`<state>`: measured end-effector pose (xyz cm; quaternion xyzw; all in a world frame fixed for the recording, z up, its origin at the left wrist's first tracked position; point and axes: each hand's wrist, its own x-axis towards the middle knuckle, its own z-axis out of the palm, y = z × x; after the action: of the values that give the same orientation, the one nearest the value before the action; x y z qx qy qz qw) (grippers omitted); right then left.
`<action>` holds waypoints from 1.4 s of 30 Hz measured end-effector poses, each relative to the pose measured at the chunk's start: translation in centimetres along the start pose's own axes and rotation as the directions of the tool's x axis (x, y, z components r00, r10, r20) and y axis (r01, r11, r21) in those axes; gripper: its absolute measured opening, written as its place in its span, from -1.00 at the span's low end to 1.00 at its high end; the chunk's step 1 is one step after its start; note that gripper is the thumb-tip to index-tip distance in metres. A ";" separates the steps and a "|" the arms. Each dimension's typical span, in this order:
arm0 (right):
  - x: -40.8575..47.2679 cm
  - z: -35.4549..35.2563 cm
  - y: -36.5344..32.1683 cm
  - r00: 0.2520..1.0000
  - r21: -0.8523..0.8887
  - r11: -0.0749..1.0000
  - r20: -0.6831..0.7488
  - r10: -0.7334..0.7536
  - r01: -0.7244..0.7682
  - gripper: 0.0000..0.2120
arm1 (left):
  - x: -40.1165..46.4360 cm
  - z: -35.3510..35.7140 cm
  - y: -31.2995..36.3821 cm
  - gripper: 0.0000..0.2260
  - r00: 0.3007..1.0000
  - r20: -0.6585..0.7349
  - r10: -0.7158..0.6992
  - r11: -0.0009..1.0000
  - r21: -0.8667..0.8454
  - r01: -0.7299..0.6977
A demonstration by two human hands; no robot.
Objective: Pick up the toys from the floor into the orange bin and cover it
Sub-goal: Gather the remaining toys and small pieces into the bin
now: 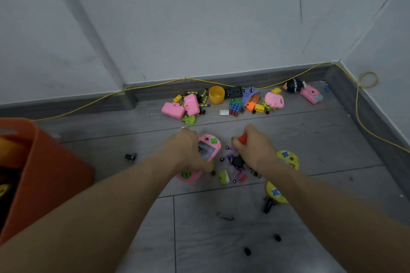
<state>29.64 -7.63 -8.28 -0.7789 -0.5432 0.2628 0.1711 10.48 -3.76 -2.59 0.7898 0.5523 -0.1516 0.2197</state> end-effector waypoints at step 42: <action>-5.1 -5.0 -16.3 0.997 -0.179 0.982 0.035 0.071 -0.064 -0.60 | -9.3 -10.4 -9.6 -0.53 0.990 -0.140 -0.011 0.997 -0.082 0.000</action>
<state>18.95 -6.60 5.88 -0.8033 -0.5413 0.2350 0.0805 -1.78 -3.05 9.10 0.7873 0.5743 -0.0735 0.2121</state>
